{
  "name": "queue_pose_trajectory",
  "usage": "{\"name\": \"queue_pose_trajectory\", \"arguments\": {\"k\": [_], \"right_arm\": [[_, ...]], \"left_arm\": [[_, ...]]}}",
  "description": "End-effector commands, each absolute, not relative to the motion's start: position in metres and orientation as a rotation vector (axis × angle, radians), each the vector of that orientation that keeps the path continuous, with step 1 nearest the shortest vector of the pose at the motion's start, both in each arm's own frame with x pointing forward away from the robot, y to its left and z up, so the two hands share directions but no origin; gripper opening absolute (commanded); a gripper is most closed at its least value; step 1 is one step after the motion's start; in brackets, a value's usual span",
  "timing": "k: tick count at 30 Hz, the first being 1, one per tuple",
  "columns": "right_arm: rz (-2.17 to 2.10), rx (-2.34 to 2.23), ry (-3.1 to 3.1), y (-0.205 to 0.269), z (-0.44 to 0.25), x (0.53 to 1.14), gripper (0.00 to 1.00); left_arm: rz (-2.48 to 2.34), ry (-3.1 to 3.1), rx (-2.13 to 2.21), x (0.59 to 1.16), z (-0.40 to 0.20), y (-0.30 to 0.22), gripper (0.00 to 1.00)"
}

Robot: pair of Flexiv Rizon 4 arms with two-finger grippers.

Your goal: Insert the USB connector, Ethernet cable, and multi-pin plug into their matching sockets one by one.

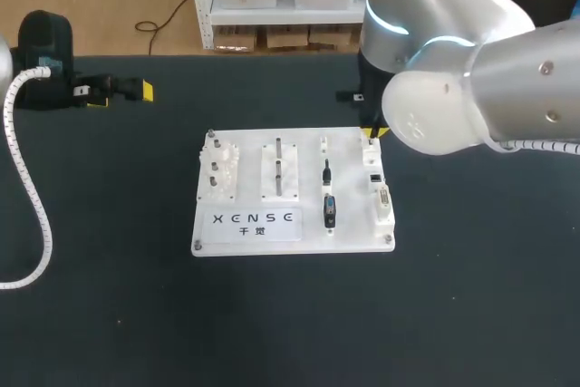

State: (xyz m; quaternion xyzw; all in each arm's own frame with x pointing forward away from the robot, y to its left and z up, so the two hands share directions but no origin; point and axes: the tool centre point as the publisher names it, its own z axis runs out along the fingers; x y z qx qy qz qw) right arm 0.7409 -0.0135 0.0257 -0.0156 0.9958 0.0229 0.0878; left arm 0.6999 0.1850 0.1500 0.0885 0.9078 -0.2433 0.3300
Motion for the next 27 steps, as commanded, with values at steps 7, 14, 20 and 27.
{"name": "queue_pose_trajectory", "arguments": {"k": [7, 14, 20, 27], "right_arm": [[0.063, -0.044, 2.976, -0.0111, 0.0213, 0.7394, 0.0], [0.055, -0.039, 2.974, -0.0123, 0.0194, 0.741, 0.0], [0.056, -0.03, 2.972, -0.0134, 0.0202, 0.7431, 0.0], [0.052, -0.023, 2.973, -0.0156, 0.0193, 0.7443, 0.0]], "left_arm": [[-0.636, 2.374, 0.231, 0.6999, 0.15, 0.185, 1.0], [-0.636, 2.374, 0.231, 0.6999, 0.15, 0.185, 1.0], [-0.636, 2.374, 0.231, 0.6999, 0.15, 0.185, 1.0], [-0.636, 2.374, 0.231, 0.6999, 0.15, 0.185, 1.0]]}}
